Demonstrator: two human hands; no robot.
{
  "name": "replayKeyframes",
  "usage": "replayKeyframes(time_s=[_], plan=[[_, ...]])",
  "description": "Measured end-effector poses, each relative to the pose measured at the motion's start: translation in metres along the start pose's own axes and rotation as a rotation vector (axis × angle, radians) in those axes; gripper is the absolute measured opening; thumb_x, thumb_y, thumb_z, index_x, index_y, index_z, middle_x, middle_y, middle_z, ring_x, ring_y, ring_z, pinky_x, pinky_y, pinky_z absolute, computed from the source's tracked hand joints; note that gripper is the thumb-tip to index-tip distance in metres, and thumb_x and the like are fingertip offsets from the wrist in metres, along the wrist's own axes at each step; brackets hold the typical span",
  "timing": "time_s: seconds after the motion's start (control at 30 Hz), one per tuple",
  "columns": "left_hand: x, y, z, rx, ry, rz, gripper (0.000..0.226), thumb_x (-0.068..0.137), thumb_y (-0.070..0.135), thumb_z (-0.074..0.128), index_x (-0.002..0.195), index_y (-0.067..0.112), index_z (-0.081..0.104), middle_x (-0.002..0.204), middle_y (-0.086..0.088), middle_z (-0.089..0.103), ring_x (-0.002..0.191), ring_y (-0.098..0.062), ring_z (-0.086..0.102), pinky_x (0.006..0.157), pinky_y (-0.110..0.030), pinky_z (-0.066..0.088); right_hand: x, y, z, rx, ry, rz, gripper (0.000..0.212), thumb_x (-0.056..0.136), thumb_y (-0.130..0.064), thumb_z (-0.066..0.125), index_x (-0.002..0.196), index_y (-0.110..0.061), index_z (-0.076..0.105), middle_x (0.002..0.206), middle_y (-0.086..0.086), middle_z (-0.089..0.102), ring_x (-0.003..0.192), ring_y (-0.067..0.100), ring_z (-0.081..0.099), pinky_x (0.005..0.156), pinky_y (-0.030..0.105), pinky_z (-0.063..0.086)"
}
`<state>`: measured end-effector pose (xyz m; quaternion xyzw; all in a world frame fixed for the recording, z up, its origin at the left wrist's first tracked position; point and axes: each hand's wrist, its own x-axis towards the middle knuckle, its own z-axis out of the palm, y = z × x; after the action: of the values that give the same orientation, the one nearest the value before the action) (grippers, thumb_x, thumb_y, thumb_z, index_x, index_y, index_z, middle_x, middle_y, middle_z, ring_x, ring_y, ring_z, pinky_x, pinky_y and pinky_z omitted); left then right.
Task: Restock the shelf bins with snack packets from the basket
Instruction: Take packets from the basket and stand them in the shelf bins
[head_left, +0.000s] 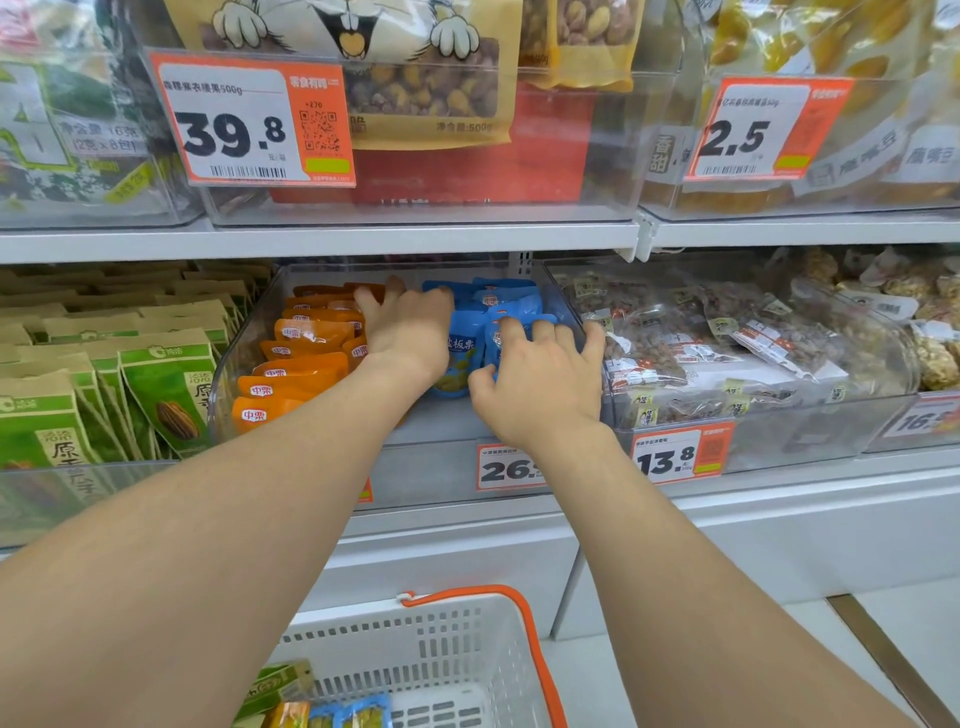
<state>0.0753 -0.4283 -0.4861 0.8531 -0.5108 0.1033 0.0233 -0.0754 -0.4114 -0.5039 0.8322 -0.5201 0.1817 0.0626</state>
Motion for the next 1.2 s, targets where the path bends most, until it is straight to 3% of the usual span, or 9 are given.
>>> replayKeyframes(time_s=[0.2, 0.4, 0.5, 0.6, 0.73, 1.0, 1.2], plan=[[-0.005, -0.014, 0.013, -0.089, 0.081, 0.007, 0.057, 0.083, 0.039, 0.083, 0.131, 0.033, 0.053, 0.125, -0.003, 0.063, 0.130, -0.033, 0.042, 0.101, -0.052, 0.033, 0.000, -0.001, 0.001, 0.018, 0.023, 0.007, 0.066, 0.085, -0.048, 0.033, 0.141, -0.020, 0.054, 0.126, 0.013, 0.062, 0.123, 0.034, 0.053, 0.121, 0.061, 0.012], [-0.018, -0.027, 0.003, 0.029, 0.128, -0.027, 0.089, 0.073, 0.043, 0.090, 0.145, 0.022, 0.043, 0.143, -0.015, 0.050, 0.135, -0.040, 0.041, 0.103, -0.052, 0.037, -0.003, -0.002, 0.002, -0.008, 0.084, 0.021, 0.067, 0.085, -0.061, 0.036, 0.131, -0.018, 0.060, 0.118, 0.015, 0.063, 0.116, 0.036, 0.054, 0.117, 0.058, 0.022], [-0.028, -0.039, -0.006, 0.122, 0.122, -0.040, 0.080, 0.079, 0.035, 0.087, 0.143, 0.014, 0.045, 0.142, -0.018, 0.051, 0.134, -0.039, 0.046, 0.107, -0.050, 0.037, -0.006, -0.007, 0.000, -0.038, 0.152, 0.017, 0.066, 0.082, -0.063, 0.039, 0.119, -0.015, 0.064, 0.110, 0.016, 0.063, 0.108, 0.039, 0.054, 0.109, 0.057, 0.030], [-0.039, -0.049, -0.013, 0.107, 0.071, -0.015, 0.060, 0.087, 0.023, 0.077, 0.138, 0.012, 0.047, 0.130, -0.014, 0.062, 0.124, -0.036, 0.058, 0.109, -0.051, 0.037, -0.008, -0.014, -0.002, -0.047, 0.173, 0.008, 0.057, 0.084, -0.058, 0.044, 0.114, -0.014, 0.064, 0.112, 0.017, 0.062, 0.108, 0.039, 0.052, 0.105, 0.056, 0.031], [-0.048, -0.054, -0.018, 0.029, 0.083, 0.000, 0.061, 0.089, 0.006, 0.067, 0.143, 0.015, 0.042, 0.121, -0.014, 0.066, 0.118, -0.038, 0.061, 0.109, -0.055, 0.038, -0.011, -0.019, -0.002, -0.068, 0.162, -0.011, 0.045, 0.085, -0.049, 0.048, 0.111, -0.015, 0.062, 0.114, 0.015, 0.061, 0.106, 0.039, 0.051, 0.101, 0.054, 0.031], [-0.048, -0.056, -0.022, 0.188, 0.024, 0.018, 0.057, 0.088, 0.018, 0.072, 0.141, 0.021, 0.050, 0.134, -0.013, 0.061, 0.134, -0.038, 0.048, 0.115, -0.059, 0.029, -0.013, -0.018, -0.003, -0.074, 0.100, 0.005, 0.045, 0.085, -0.043, 0.044, 0.115, -0.013, 0.059, 0.117, 0.016, 0.061, 0.110, 0.040, 0.051, 0.101, 0.054, 0.036], [-0.051, -0.046, -0.024, 0.208, 0.072, 0.009, 0.076, 0.079, 0.028, 0.078, 0.144, 0.014, 0.042, 0.144, -0.018, 0.050, 0.135, -0.040, 0.044, 0.111, -0.057, 0.034, -0.012, -0.018, -0.003, -0.073, 0.078, 0.014, 0.046, 0.086, -0.042, 0.048, 0.120, -0.013, 0.057, 0.121, 0.015, 0.059, 0.113, 0.038, 0.051, 0.099, 0.052, 0.036]])
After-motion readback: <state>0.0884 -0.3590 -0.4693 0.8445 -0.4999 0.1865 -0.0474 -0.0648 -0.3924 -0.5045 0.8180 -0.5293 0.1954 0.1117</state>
